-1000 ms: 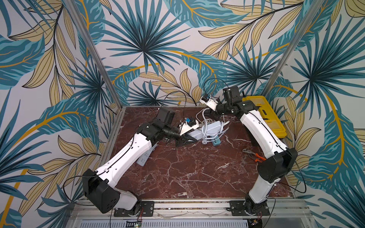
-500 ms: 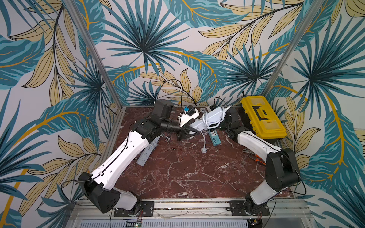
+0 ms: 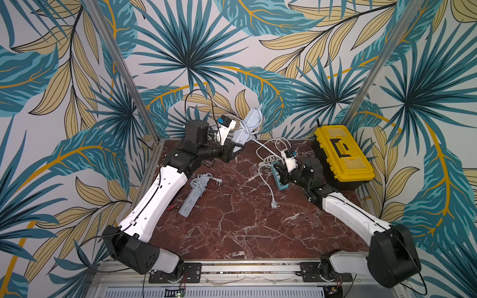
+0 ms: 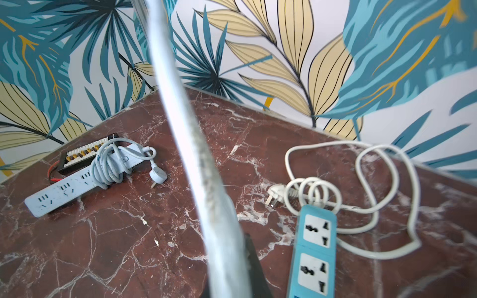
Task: Wrap the cord around the power strip
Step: Wrap the power cord around the power strip.
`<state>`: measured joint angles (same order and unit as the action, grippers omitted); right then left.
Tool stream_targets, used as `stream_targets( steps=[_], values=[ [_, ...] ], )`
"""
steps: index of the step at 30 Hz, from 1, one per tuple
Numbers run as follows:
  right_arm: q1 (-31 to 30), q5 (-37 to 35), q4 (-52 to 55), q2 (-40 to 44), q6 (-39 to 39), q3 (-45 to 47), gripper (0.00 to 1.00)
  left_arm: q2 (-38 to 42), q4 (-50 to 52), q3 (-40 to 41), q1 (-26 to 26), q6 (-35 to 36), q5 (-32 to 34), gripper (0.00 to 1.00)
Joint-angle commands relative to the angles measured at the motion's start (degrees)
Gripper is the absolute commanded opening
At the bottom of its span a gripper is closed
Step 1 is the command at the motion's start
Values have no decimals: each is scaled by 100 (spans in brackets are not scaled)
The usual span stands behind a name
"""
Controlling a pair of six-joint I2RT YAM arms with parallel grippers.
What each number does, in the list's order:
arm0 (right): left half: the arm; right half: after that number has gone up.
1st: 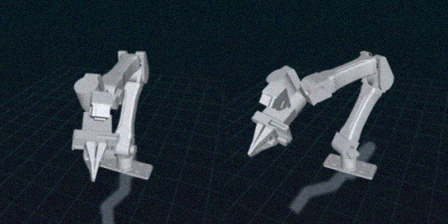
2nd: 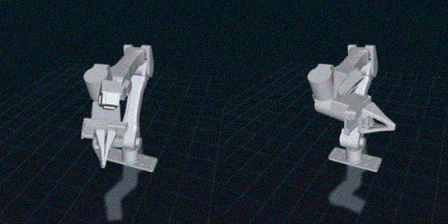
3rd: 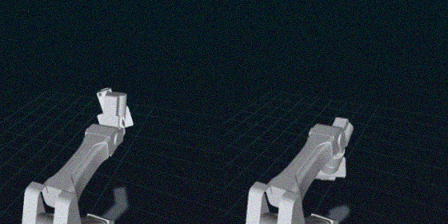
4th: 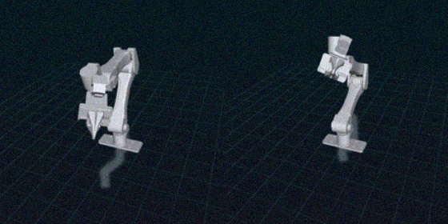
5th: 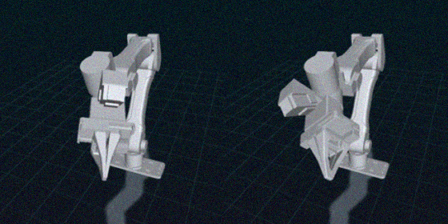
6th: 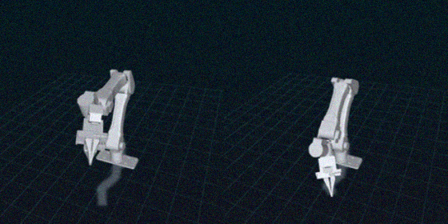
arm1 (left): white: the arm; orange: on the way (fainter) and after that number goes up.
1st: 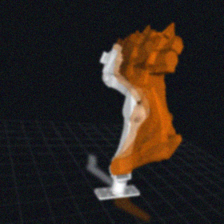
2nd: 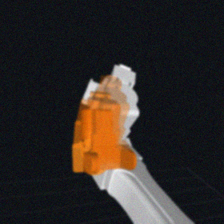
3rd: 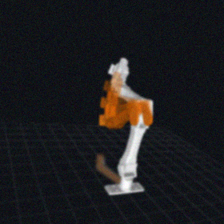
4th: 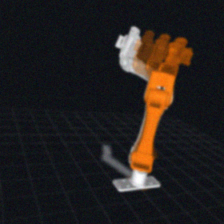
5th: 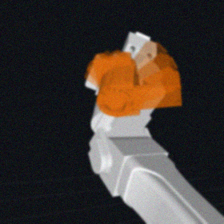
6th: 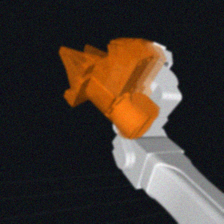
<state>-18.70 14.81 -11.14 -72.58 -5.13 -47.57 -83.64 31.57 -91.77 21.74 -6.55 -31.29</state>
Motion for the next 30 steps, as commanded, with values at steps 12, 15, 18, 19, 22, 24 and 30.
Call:
stream_targets(
  steps=[12,15,18,19,22,24,30],
  values=[
    [-1307,-1621,3991,1105,-3652,-2305,0,-1280,2057,-687,594,2109,2159,0],
    [-1303,-1942,4319,599,-4473,-3102,0,-1323,2464,-471,924,2539,1526,0],
    [-1268,-2295,4920,-87,-5125,-3941,0,-1175,2734,-179,1137,2829,663,0],
    [-1224,-2344,4994,-278,-5238,-4139,0,-1081,2777,-75,1184,2900,397,0],
    [-1045,-2393,5393,-915,-5527,-4762,0,-923,3072,33,1286,2961,-217,0],
    [-933,-2647,5523,-1410,-5716,-5131,0,-906,3314,44,1400,3015,-467,0],
    [-846,-2682,5974,-2176,-5508,-6165,0,-912,3433,118,1538,2832,-257,0]
  ],
)
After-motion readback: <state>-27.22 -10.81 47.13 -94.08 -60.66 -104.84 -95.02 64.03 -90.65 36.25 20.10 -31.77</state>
